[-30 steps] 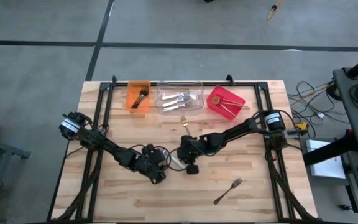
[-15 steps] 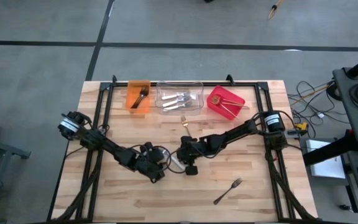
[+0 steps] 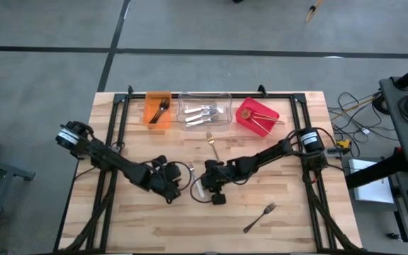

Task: Sort silverware by color (type)
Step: Put the white fork into the transparent bin

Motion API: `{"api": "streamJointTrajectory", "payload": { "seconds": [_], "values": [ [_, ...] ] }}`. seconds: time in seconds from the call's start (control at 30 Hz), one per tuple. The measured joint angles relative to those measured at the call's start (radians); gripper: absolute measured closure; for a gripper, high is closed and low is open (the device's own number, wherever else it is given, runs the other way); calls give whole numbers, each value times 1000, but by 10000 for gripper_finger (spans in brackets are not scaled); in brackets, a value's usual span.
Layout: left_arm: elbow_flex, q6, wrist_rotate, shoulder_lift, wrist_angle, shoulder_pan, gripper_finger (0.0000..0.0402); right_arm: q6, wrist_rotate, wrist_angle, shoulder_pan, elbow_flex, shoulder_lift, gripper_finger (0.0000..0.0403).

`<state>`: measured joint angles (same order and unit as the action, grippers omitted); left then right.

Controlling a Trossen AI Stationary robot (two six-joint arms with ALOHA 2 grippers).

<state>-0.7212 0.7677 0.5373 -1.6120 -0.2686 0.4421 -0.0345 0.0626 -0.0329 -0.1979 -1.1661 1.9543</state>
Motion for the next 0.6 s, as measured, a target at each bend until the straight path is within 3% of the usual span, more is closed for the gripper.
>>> {"api": "streamJointTrajectory", "payload": {
  "seconds": [0.17,0.3,0.5,0.6],
  "values": [
    [0,20,3,80,-8,-2,248,34,6,18,-6,-37,-9,351],
    [-1,142,4,117,21,-1,248,89,-28,80,-3,-50,-62,351],
    [-2,418,-4,86,210,12,248,151,-175,228,-4,-42,-180,351],
    [-2,525,-10,46,354,22,248,151,-195,330,-3,-33,-240,351]
  ]
}}
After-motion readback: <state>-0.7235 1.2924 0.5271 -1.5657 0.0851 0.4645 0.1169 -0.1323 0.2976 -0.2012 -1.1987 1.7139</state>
